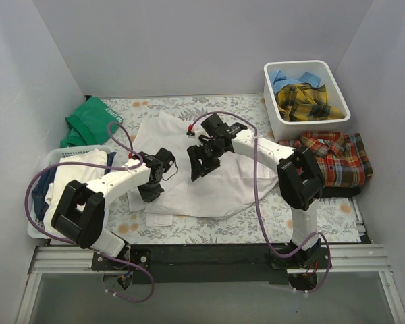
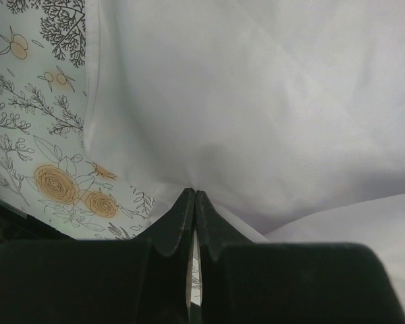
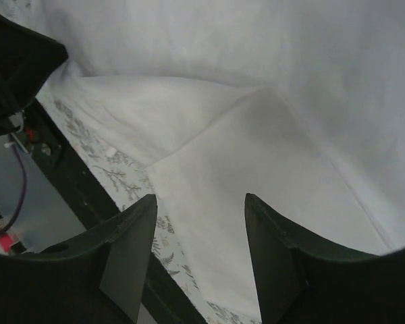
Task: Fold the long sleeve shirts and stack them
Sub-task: Fold the shirt
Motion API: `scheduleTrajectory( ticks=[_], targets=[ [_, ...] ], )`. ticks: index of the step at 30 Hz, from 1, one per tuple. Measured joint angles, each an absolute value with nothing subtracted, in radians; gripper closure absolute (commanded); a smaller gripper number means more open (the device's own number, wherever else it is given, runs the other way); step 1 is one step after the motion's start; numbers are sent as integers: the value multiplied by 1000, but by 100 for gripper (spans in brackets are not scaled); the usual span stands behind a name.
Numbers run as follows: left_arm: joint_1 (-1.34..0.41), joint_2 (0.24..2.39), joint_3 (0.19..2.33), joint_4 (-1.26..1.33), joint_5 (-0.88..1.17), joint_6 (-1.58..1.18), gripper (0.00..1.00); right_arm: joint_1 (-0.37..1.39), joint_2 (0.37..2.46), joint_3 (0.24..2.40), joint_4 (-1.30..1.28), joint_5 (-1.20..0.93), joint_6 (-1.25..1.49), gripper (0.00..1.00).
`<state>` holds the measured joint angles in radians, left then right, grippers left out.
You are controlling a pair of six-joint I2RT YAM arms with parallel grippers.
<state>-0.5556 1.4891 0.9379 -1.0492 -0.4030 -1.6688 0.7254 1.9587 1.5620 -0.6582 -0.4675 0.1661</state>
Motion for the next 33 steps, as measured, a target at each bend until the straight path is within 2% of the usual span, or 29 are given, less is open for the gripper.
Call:
scheduleTrajectory(
  ticks=[6, 16, 27, 31, 33],
  targets=[
    [-556, 1488, 938, -1024, -395, -1651, 100, 747, 2038, 1591, -608, -583, 212, 37],
    [-556, 1476, 938, -1013, -392, -1634, 100, 784, 2116, 1594, -594, -635, 268, 36],
    [-556, 1460, 938, -1012, -388, -1633, 100, 787, 2194, 1629, -525, -668, 311, 27],
    [-556, 1457, 938, -1012, -385, -1633, 100, 786, 2220, 1638, -513, -693, 332, 27],
    [-556, 1457, 938, -1012, -384, -1633, 100, 786, 2220, 1638, -506, -692, 339, 33]
  ],
)
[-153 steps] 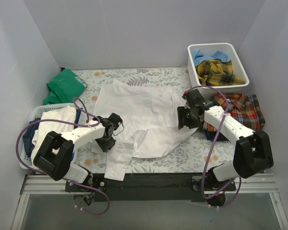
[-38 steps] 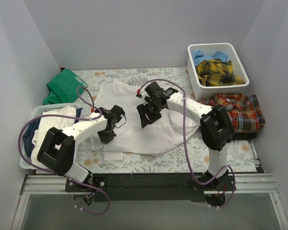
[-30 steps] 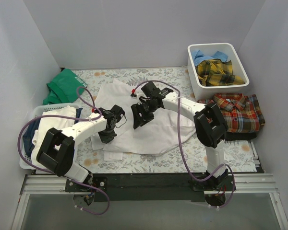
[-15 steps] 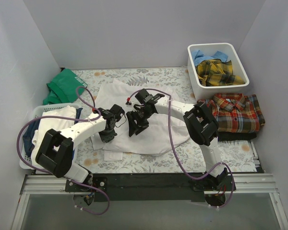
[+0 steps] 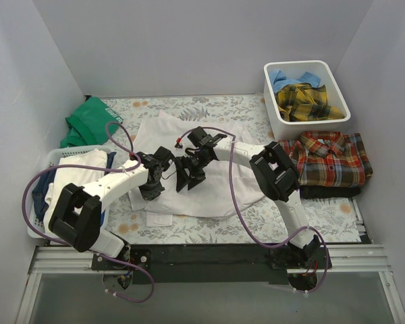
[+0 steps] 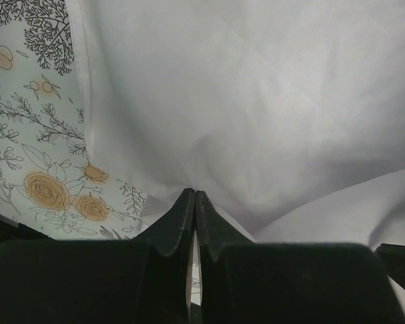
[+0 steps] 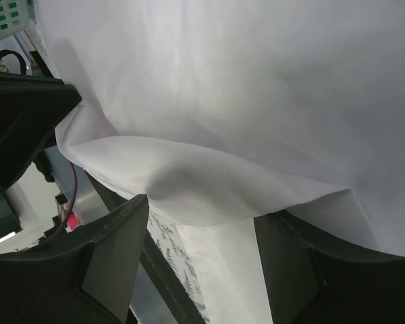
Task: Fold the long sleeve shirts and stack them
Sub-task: Fold the shirt
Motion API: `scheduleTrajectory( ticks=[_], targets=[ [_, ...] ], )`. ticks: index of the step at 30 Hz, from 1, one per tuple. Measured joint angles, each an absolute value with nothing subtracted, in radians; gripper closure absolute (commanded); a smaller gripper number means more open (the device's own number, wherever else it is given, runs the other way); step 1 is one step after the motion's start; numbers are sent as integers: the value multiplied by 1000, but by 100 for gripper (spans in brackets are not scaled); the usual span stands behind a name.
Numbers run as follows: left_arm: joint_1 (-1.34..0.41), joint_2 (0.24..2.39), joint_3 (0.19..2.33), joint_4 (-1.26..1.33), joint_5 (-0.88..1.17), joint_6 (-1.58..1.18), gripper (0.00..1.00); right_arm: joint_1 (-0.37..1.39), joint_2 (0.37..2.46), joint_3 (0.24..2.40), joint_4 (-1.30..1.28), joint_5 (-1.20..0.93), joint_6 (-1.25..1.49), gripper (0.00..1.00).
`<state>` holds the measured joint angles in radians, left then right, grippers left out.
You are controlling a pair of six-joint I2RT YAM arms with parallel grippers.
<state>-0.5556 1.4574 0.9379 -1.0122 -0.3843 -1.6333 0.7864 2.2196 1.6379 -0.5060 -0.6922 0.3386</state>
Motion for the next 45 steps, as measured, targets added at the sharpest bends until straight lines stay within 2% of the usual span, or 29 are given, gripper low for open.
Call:
scheduleTrajectory(
  ticks=[2, 3, 5, 6, 7, 12, 16, 22, 27, 31, 45],
  targets=[
    [-556, 1457, 938, -1012, -384, -1633, 100, 787, 2220, 1638, -491, -690, 342, 44],
    [-556, 1457, 938, -1012, -383, -1634, 100, 787, 2220, 1638, -484, -688, 344, 58],
    [-556, 1456, 938, -1012, -383, -1633, 100, 787, 2220, 1641, -471, -689, 348, 74],
    [-556, 1456, 938, -1012, -383, -1633, 100, 787, 2221, 1644, -468, -692, 356, 91],
    [-556, 1456, 938, -1012, -383, -1633, 100, 787, 2221, 1648, -466, -693, 357, 99],
    [-556, 1456, 938, -1012, -383, -1630, 100, 787, 2220, 1650, -452, -678, 366, 99],
    [-556, 1455, 938, -1012, -383, -1630, 100, 782, 2143, 1555, -463, -583, 348, 99],
    [-557, 1451, 939, -978, -363, -1635, 100, 739, 1782, 1343, -506, -360, 323, 99],
    [-562, 1449, 947, -954, -360, -1625, 100, 677, 1475, 1319, -517, -133, 284, 99],
    [-555, 1449, 946, -979, -379, -1615, 100, 606, 1322, 1319, -528, 72, 249, 99],
    [-548, 1450, 952, -1035, -437, -1623, 100, 574, 1198, 1383, -490, 390, 159, 99]
  ],
)
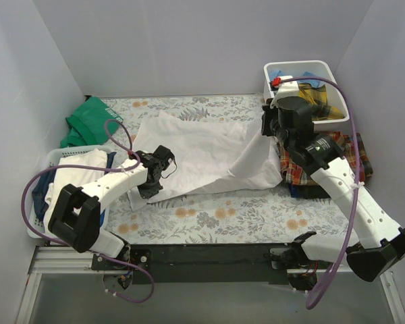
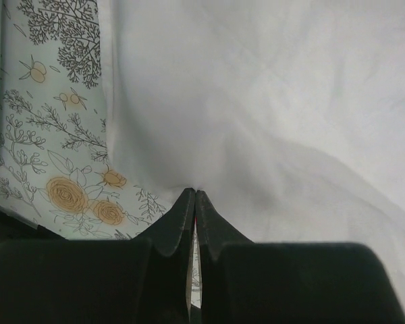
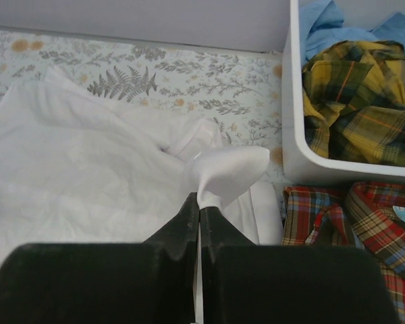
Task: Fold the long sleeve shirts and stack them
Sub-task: Fold the shirt
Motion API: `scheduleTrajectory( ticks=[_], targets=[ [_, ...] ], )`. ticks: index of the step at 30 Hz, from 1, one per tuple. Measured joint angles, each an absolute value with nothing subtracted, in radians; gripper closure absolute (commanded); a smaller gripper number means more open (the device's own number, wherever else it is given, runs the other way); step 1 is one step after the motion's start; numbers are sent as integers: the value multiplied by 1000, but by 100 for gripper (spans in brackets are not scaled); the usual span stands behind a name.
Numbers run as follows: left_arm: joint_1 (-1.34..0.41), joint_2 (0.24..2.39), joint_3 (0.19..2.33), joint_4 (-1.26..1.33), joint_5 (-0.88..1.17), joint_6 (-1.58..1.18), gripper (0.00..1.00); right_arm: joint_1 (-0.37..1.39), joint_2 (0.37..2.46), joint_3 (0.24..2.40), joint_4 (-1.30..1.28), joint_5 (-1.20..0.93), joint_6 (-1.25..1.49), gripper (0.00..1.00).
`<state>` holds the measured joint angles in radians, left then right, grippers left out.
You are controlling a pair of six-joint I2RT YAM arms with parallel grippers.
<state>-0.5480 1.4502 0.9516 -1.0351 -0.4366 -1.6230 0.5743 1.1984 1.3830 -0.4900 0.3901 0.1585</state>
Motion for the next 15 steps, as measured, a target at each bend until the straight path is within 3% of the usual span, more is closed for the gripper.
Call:
scheduleTrajectory(
  ticks=[15],
  targets=[
    [-521, 1633, 1196, -1012, -541, -1505, 100, 555, 1160, 1284, -421, 445, 134, 99]
  ],
)
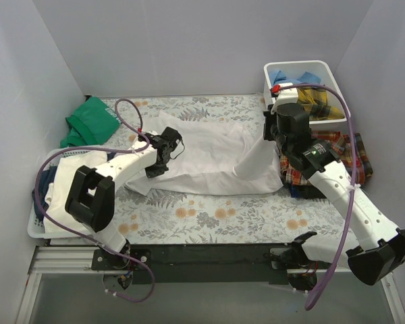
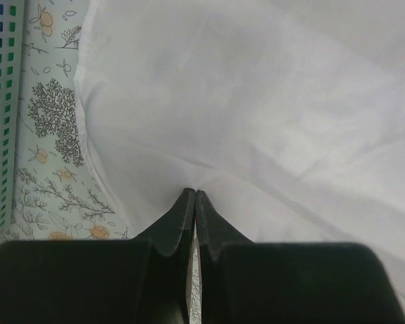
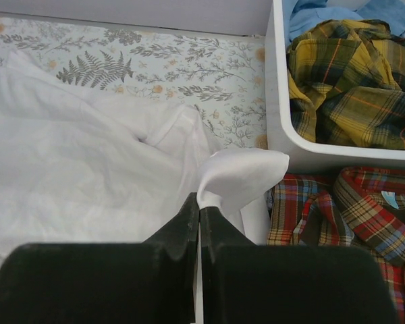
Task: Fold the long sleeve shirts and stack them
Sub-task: Fold the shirt
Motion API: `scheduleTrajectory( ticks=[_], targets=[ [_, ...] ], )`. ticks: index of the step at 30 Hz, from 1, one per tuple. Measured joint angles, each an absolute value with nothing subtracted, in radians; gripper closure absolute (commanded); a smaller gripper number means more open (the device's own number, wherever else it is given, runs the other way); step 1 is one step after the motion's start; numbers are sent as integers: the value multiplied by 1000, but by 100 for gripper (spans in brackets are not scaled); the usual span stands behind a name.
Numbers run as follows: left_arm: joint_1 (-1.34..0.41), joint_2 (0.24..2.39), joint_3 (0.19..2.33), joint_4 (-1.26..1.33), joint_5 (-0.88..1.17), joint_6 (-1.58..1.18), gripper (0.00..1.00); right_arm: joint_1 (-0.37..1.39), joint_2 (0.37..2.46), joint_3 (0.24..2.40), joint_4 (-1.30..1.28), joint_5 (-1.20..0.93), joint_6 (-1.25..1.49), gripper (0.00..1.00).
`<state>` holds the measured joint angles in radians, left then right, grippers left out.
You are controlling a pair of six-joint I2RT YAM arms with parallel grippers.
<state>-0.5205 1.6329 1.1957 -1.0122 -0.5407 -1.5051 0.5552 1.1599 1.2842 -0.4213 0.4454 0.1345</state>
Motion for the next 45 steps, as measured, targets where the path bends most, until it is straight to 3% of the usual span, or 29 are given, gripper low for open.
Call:
scheduleTrajectory(
  ticks=[14, 16, 18, 20, 21, 32, 39, 45],
  targets=[
    [-475, 1794, 1363, -958, -570, -1418, 100, 501, 1199, 1245, -382, 415, 147, 99],
    [-469, 1818, 1379, -943, -569, -1403, 90, 494, 1219, 1245, -368, 397, 151, 99],
    [-465, 1840, 1393, -937, -569, -1390, 72, 491, 1237, 1245, -358, 382, 152, 99],
    [-461, 1859, 1407, -932, -570, -1378, 66, 491, 1253, 1245, -355, 363, 153, 99],
    [-459, 1864, 1409, -926, -569, -1374, 58, 491, 1259, 1245, -355, 355, 153, 99],
    [-426, 1858, 1444, -919, -552, -1365, 52, 489, 1349, 1279, -336, 276, 153, 99],
    [-423, 1705, 1243, -944, -507, -1398, 39, 484, 1414, 1306, -334, 245, 162, 99],
    [-419, 1623, 1140, -963, -460, -1431, 36, 484, 1414, 1306, -333, 220, 180, 99]
  ],
)
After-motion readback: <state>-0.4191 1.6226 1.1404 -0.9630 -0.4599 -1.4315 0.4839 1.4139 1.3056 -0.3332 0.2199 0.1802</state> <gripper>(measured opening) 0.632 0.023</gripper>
